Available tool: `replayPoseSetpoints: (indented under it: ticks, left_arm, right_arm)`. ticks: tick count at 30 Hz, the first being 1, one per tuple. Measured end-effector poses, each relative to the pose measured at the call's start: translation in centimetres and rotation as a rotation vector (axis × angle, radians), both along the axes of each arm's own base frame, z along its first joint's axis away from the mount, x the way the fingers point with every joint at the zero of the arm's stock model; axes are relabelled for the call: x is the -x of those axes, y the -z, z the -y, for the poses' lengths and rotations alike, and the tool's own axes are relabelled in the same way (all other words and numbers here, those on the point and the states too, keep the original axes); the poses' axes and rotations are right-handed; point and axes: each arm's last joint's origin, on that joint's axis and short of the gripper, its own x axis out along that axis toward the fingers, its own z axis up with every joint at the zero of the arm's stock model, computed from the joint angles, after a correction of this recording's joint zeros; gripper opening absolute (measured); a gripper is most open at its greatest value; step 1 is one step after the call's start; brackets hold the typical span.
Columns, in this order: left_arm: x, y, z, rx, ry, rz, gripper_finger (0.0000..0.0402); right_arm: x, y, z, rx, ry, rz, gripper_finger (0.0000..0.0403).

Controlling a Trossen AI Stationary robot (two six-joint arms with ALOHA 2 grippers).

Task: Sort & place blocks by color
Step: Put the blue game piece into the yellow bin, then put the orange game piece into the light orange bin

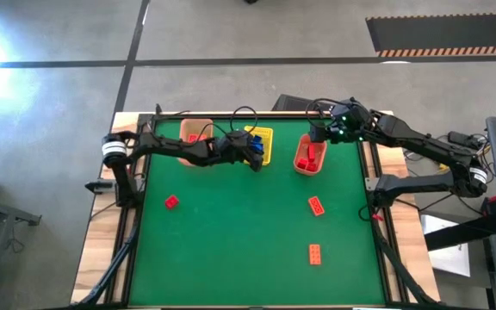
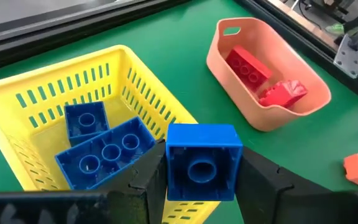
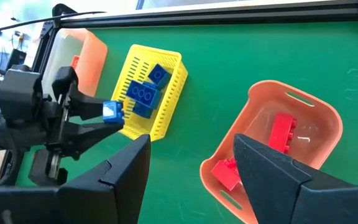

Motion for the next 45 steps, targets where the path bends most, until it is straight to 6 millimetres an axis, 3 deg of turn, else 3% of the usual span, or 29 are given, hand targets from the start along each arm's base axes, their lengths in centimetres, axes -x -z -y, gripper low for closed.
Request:
replayPoseSetpoints:
  ticks: [14, 24, 34, 45]
  left_arm:
    - [0.2, -0.6, -0.3, 0.055, -0.046, 0.048, 0.0229]
    - [2.2, -6.5, 0.6, -0.007, 0.059, 0.19, 0.0235]
    - [6.0, -11.6, 1.9, -0.034, 0.098, 0.257, 0.0235]
    - [7.2, -12.7, 2.3, -0.043, 0.099, 0.282, 0.0235]
  right_arm:
    - [0.0, 0.0, 0.0, -0.001, -0.002, 0.0, 0.0219]
    - [-0.4, 0.0, -0.7, -0.085, -0.055, 0.042, 0.0219]
    - [-1.6, 0.3, -4.2, -0.254, -0.1, 0.054, 0.0219]
    - [-2.3, 4.0, -9.7, -0.47, -0.12, -0.364, 0.0219]
